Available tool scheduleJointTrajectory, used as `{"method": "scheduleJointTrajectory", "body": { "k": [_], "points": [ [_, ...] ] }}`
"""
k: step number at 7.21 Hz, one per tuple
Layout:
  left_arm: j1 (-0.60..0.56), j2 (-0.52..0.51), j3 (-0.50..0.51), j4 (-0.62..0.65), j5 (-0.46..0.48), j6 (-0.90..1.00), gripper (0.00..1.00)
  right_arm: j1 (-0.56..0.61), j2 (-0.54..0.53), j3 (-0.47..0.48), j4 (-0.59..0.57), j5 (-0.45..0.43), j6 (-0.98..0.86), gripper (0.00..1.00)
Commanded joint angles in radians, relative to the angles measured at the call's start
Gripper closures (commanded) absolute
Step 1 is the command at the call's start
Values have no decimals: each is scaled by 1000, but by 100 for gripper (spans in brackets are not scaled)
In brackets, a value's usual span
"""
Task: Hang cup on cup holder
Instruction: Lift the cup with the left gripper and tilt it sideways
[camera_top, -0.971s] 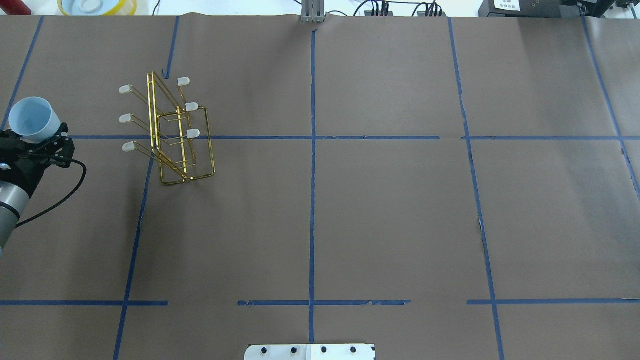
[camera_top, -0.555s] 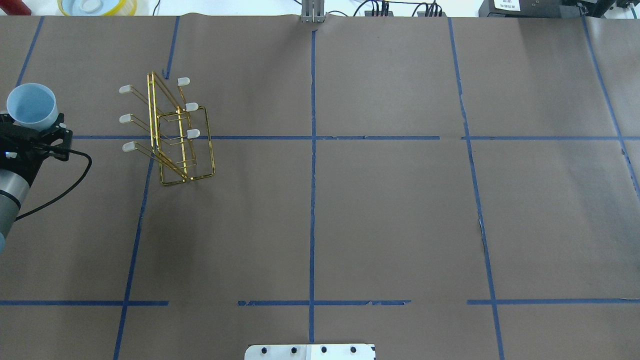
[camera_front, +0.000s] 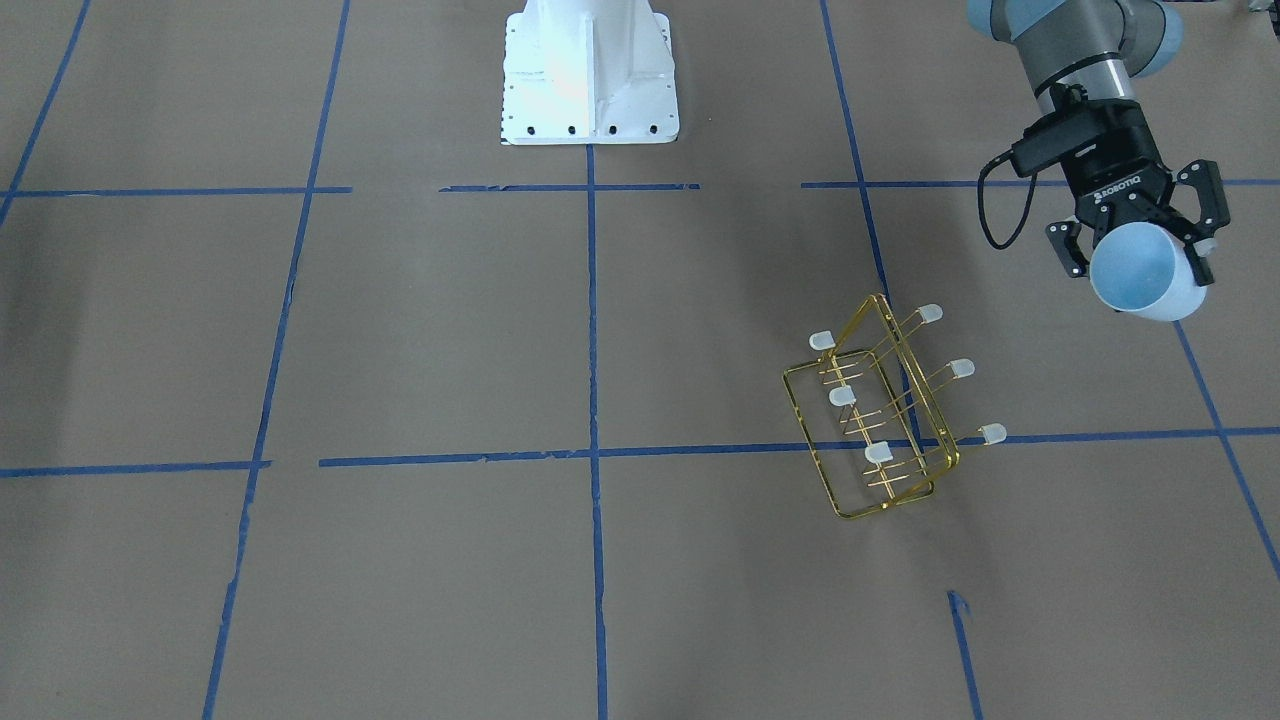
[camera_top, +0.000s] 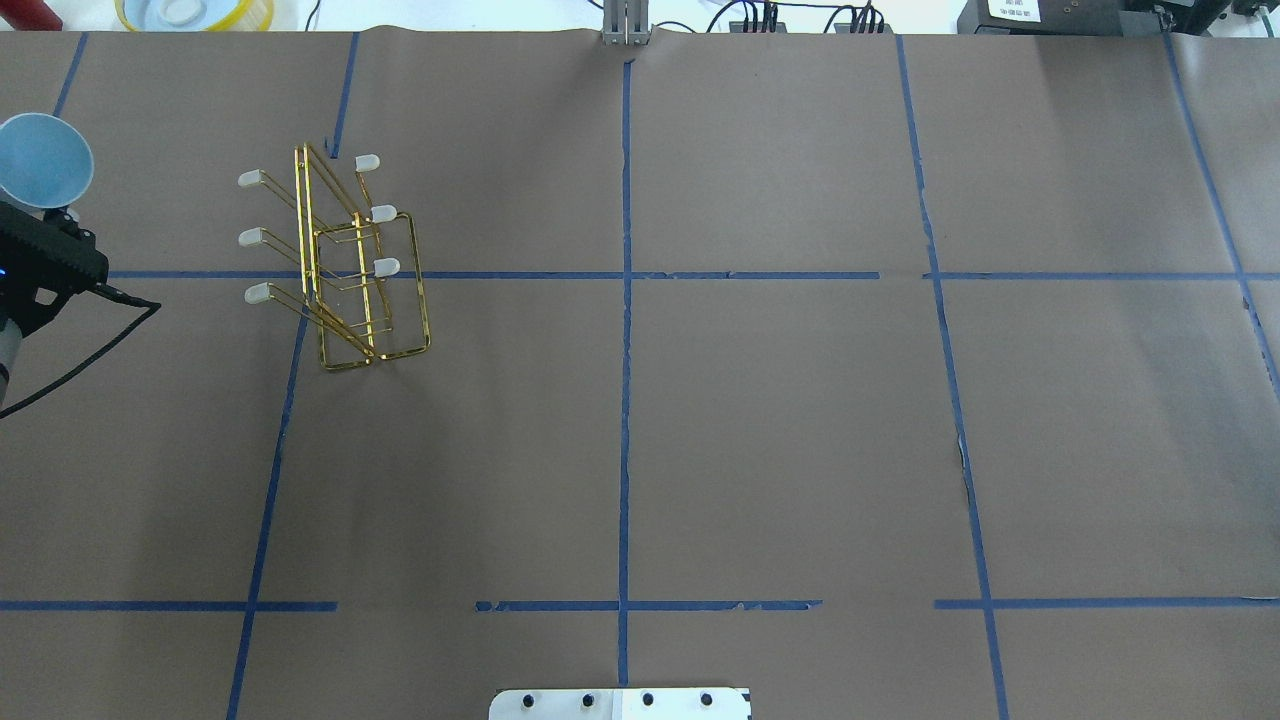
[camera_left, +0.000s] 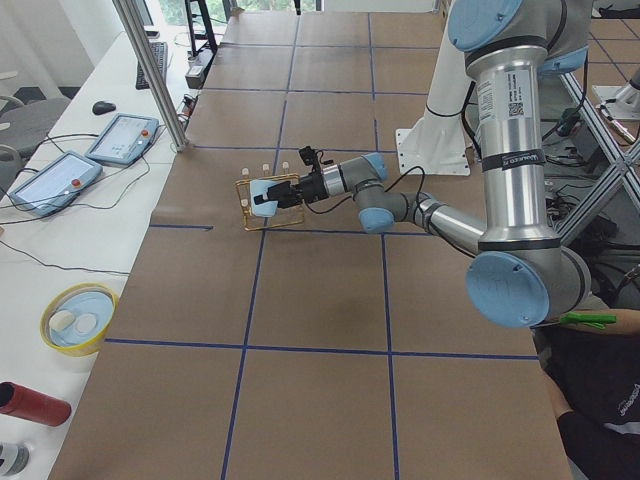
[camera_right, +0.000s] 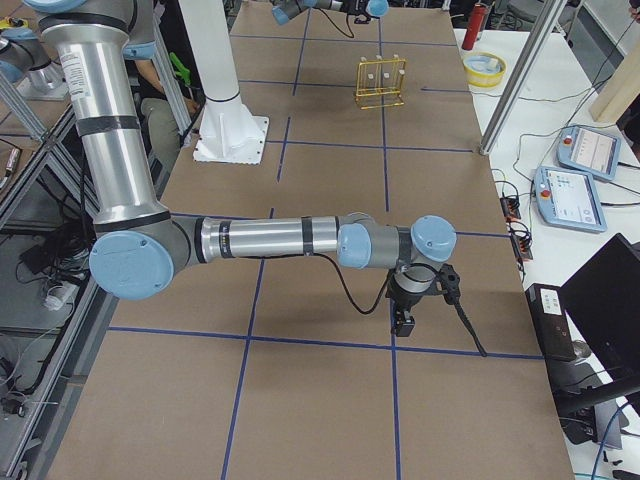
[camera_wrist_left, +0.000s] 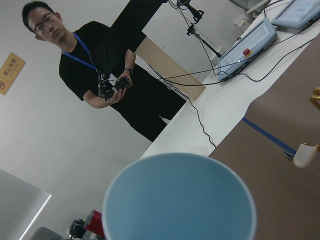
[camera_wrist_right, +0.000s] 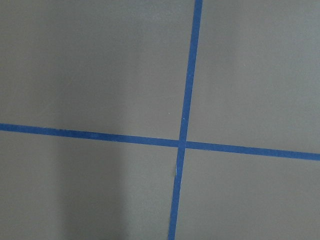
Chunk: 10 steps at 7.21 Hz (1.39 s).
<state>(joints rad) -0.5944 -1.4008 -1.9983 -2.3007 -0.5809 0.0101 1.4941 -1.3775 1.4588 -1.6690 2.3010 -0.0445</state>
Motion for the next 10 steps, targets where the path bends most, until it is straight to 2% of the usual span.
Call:
{"method": "scheduleJointTrajectory", "body": {
  "k": [1,3,4,6,10],
  "points": [
    [7,-9,-30,200,182,206,100,0,0,0,0,0,0,0],
    [47,-9,-31,245,190,105,100,0,0,0,0,0,0,0],
    [51,-7,-39,282,240,222,100,0,0,-2,0,0,0,0],
    [68,-18,-42,274,318,594,100,0,0,0,0,0,0,0],
    [209,-29,-19,274,400,934,100,0,0,0,0,0,0,0]
  ]
}}
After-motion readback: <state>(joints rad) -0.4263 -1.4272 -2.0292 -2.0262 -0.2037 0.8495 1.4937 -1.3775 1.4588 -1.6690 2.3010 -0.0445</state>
